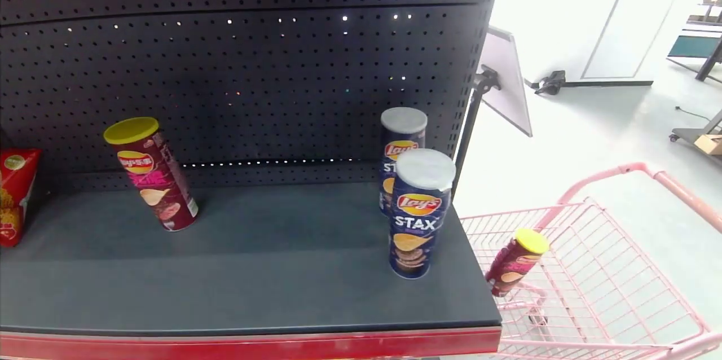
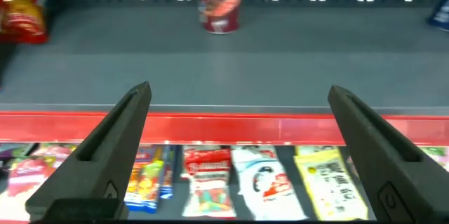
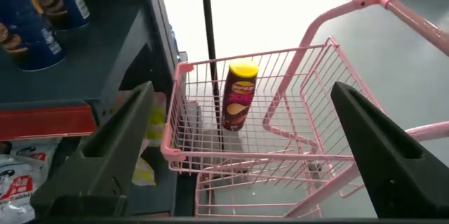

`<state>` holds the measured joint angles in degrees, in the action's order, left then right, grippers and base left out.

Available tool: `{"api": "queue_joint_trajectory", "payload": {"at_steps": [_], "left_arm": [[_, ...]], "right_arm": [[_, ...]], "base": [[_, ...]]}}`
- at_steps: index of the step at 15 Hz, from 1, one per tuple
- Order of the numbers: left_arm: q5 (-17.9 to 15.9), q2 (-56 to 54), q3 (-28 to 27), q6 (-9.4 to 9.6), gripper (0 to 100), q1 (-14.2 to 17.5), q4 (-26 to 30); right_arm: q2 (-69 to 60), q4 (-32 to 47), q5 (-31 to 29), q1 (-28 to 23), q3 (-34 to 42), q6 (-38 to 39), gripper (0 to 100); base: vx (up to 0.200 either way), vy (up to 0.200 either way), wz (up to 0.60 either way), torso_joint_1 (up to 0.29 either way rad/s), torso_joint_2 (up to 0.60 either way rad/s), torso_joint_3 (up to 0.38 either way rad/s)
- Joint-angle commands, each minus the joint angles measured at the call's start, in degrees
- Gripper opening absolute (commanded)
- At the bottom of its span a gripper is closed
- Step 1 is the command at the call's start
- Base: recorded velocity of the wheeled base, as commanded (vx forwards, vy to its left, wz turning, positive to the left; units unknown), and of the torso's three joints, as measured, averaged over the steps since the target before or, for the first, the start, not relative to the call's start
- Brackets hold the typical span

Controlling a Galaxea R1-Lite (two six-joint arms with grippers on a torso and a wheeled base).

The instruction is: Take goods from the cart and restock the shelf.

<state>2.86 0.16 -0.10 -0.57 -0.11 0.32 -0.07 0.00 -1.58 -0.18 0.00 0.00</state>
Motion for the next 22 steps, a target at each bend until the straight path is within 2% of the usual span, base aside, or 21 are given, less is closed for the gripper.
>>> {"api": "queue_joint_trajectory", "payload": {"at_steps": [1, 12, 17, 22], "left_arm": [[0.04, 0.02, 0.01, -0.04, 100, 0.02, 0.03], [0.04, 0.02, 0.01, -0.04, 100, 0.02, 0.03], [0.04, 0.02, 0.01, -0.04, 100, 0.02, 0.03], [0.04, 0.02, 0.01, -0.04, 100, 0.02, 0.03]], "right_arm": [[0.07, 0.00, 0.00, 0.01, 0.00, 0.00, 100], [0.07, 0.00, 0.00, 0.09, 0.00, 0.00, 100], [0.07, 0.00, 0.00, 0.09, 0.00, 0.00, 100], [0.07, 0.00, 0.00, 0.09, 0.00, 0.09, 100]], "base": [[0.000, -0.200, 0.00, 0.007, 0.00, 0.002], [0.000, -0.200, 0.00, 0.003, 0.00, 0.001], [0.000, 0.000, 0.00, 0.000, 0.00, 0.000], [0.000, 0.000, 0.00, -0.142, 0.32, 0.165]]}}
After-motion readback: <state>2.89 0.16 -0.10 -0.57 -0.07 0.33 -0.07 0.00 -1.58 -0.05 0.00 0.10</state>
